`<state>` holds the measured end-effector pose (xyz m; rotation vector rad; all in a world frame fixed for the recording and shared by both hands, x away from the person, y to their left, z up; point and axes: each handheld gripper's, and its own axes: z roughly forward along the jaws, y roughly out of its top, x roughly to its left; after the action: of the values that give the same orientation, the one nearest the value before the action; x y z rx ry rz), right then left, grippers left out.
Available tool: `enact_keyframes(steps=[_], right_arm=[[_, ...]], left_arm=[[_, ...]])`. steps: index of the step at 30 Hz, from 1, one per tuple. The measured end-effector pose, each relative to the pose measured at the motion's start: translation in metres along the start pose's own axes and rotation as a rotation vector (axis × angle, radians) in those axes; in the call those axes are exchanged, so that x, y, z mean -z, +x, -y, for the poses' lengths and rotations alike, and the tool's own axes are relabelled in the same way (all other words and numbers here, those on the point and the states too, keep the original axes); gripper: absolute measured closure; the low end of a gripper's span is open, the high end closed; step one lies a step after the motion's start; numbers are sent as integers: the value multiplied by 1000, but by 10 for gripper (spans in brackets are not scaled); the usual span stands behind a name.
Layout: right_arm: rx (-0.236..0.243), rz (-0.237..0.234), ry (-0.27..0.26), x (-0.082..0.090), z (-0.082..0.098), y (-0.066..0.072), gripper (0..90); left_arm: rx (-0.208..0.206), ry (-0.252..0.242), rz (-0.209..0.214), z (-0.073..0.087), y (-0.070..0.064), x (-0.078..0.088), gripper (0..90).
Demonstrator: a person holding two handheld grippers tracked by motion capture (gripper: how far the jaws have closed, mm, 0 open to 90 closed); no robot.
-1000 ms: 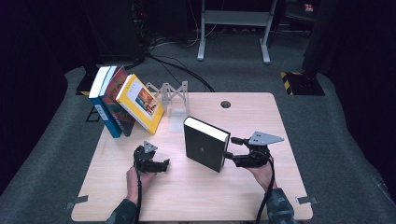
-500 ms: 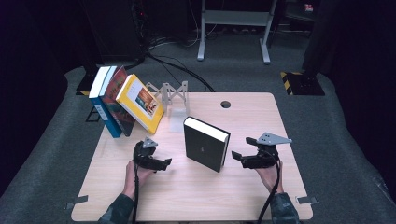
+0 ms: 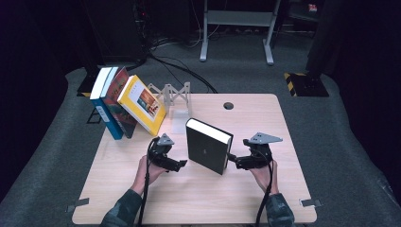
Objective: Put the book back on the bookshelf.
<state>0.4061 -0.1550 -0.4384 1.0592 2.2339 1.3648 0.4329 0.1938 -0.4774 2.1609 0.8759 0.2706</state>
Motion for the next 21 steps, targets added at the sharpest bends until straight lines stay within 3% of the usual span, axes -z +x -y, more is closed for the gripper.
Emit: enact_keyframes(steps=[6, 11, 13, 21], right_arm=[[-12, 3, -1, -3, 1, -1, 84], [-12, 12, 7, -5, 1, 0, 82], [-12, 14, 4, -5, 1, 0, 83], [-18, 10, 2, -6, 1, 0, 84]], left_arm=[[-32, 27, 41, -11, -8, -9, 47], [-35, 20, 74, -20, -13, -17, 57], [-59, 16, 73, -23, -15, -18, 61], [-63, -13, 93, -26, -17, -25, 72]])
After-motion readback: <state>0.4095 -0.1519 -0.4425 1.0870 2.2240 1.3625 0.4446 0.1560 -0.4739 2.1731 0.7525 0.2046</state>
